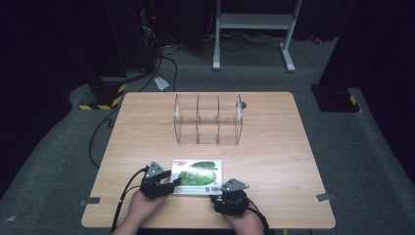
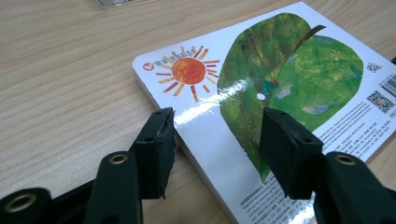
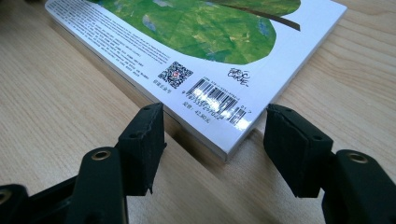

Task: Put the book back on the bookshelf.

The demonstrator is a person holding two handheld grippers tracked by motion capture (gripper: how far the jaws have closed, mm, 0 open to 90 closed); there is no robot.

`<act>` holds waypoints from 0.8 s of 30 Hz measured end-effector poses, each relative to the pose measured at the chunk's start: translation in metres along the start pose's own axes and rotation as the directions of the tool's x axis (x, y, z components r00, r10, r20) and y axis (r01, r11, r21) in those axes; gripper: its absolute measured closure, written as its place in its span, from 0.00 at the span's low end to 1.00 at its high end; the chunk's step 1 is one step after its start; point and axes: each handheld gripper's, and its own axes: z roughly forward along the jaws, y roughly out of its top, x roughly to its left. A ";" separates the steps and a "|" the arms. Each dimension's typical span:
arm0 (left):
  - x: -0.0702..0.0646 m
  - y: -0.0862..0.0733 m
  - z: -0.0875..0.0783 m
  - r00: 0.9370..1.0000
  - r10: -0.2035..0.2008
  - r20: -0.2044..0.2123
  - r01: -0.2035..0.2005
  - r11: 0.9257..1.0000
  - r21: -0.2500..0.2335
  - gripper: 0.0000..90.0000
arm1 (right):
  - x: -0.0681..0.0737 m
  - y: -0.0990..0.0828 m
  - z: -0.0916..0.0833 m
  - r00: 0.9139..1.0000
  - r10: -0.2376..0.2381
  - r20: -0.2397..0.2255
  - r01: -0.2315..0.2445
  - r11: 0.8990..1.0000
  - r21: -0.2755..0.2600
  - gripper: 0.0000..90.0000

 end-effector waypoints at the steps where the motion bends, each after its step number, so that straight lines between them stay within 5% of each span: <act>1: -0.001 0.001 0.001 1.000 -0.010 0.000 0.010 1.000 -0.009 0.51 | 0.000 -0.001 -0.001 1.000 0.008 0.000 -0.008 1.000 0.001 0.42; 24: -0.003 0.005 -0.008 0.999 -0.027 0.019 0.028 0.997 -0.068 0.53 | -0.001 -0.003 -0.002 1.000 0.010 -0.003 -0.010 1.000 -0.001 0.36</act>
